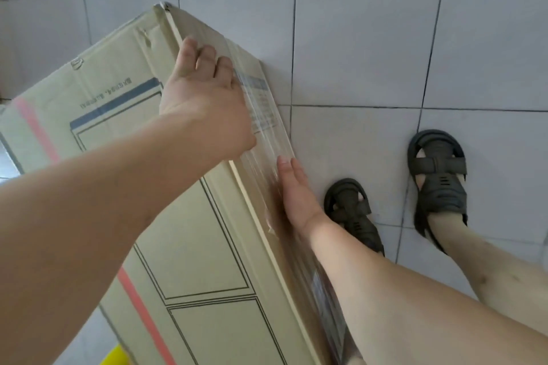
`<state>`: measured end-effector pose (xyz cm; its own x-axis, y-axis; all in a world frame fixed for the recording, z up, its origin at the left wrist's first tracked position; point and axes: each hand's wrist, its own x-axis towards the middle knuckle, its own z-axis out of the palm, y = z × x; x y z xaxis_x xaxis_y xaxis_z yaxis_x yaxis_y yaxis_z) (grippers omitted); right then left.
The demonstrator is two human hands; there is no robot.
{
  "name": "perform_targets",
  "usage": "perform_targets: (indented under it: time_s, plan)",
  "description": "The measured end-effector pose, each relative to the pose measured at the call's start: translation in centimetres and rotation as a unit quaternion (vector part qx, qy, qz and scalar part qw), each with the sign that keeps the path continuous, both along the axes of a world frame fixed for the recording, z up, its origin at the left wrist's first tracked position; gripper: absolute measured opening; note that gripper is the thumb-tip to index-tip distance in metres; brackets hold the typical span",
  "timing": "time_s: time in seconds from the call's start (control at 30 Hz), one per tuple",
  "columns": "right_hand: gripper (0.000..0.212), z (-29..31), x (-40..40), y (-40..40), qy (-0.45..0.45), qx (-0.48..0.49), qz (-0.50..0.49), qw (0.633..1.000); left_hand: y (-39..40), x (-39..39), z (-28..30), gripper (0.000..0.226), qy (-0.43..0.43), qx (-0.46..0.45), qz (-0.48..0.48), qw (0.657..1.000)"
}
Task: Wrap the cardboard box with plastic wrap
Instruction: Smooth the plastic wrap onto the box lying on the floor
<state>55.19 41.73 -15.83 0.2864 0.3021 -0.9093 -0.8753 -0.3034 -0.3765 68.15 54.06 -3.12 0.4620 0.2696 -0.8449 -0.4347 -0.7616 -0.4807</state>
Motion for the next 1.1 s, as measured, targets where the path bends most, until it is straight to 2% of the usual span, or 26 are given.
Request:
perform_targets:
  time_s: [0.13, 0.3, 0.37, 0.47, 0.57, 0.67, 0.8, 0.9, 1.1]
  plan:
    - [0.078, 0.6, -3.6, -1.8, 0.032, -0.021, 0.03, 0.999, -1.4, -3.3, 0.3, 0.106, -0.02, -0.008, 0.03, 0.999]
    - [0.076, 0.0, -5.4, -1.5, 0.026, 0.005, 0.057, 0.998, -2.0, -5.4, -0.1, 0.086, -0.09, -0.009, 0.093, 0.992]
    - [0.078, -0.4, -5.7, -2.3, 0.017, 0.007, 0.06, 0.998, -3.1, -5.8, -0.1, 0.083, -0.076, -0.005, 0.056, 0.996]
    - [0.079, -0.4, -6.8, -4.0, 0.017, 0.01, 0.041, 0.999, -5.2, -7.4, -0.8, 0.1, -0.006, 0.007, -0.017, 1.0]
    - [0.074, -0.3, -8.3, -5.4, 0.004, -0.001, 0.056, 0.998, -6.5, -8.2, -2.0, 0.109, 0.04, 0.017, 0.0, 0.999]
    - [0.065, -0.6, -10.3, -5.2, -0.02, 0.014, 0.098, 0.995, -6.3, -8.3, -3.2, 0.111, 0.072, 0.05, -0.032, 0.996]
    - [0.057, -1.5, -11.3, -4.8, -0.054, 0.017, 0.13, 0.99, -6.5, -8.5, -3.3, 0.115, 0.079, 0.07, -0.05, 0.993]
    - [0.057, -0.9, -11.1, -5.7, -0.061, 0.031, 0.083, 0.994, -6.6, -8.8, -2.6, 0.111, 0.064, 0.082, -0.052, 0.993]
    - [0.051, -0.4, -14.7, -8.4, -0.098, 0.017, 0.148, 0.984, -8.7, -11.6, -1.3, 0.1, 0.059, 0.06, -0.073, 0.994]
